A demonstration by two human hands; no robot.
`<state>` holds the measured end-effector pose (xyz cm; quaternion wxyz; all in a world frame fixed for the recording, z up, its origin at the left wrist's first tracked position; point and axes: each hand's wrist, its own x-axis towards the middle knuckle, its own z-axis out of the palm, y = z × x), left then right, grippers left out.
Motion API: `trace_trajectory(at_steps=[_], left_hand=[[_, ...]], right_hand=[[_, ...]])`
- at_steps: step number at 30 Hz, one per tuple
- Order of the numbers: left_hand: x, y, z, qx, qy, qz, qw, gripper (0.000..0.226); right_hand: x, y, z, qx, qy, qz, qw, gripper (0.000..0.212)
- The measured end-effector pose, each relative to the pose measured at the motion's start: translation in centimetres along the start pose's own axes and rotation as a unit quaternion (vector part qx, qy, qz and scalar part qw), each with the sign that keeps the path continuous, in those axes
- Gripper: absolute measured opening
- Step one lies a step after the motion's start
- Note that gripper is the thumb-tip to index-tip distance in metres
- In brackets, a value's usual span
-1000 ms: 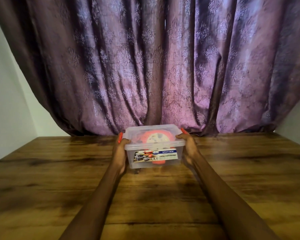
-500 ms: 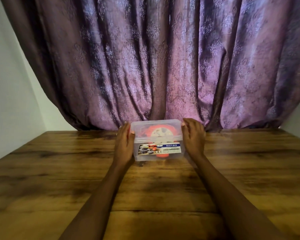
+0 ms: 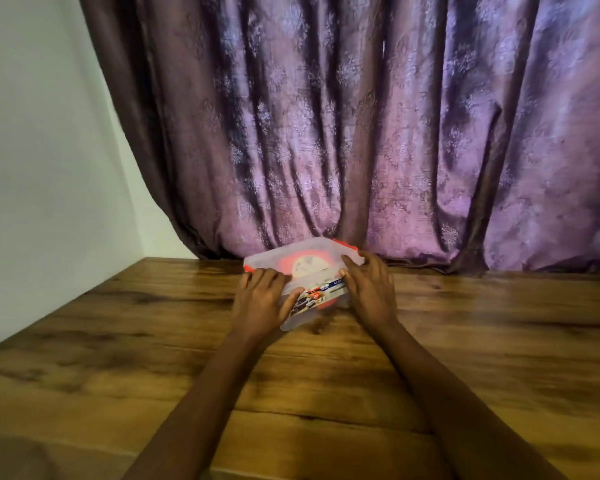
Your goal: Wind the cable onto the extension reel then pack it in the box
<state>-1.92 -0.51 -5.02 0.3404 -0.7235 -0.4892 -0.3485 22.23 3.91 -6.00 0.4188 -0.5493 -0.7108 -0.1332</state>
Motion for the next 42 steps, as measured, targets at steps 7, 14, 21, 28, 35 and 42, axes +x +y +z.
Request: trace_trajectory(at_steps=[7,14,21,28,35,42], left_hand=[[-3.6,-6.8,-2.9,0.053,-0.04,-0.085,0.994,0.042],[-8.0,-16.0,-6.6,0.089,-0.072,-0.181,0.977,0.047],[-11.2,-22.6,-9.6,0.166,-0.098,-0.276,0.942,0.057],[-12.6,-27.1,-11.3,0.202,-0.11,-0.297,0.927,0.059],[-13.6,-30.2,-12.0,0.183,-0.123,-0.291,0.931,0.056],[-12.9,-28.9,-11.3,0.183,-0.103,-0.334,0.919,0.052]], right_hand=[[2.5,-10.2,6.6,0.078,-0.121,-0.009,0.99,0.052],[3.6,-21.9,12.0,0.15,-0.266,-0.022,0.952,0.067],[5.5,-31.5,16.1,0.181,-0.373,-0.077,0.907,0.074],[6.2,-36.7,19.6,0.193,-0.407,-0.105,0.887,0.076],[6.2,-38.9,20.9,0.184,-0.399,-0.117,0.891,0.075],[6.6,-37.1,20.1,0.181,-0.393,-0.153,0.888,0.084]])
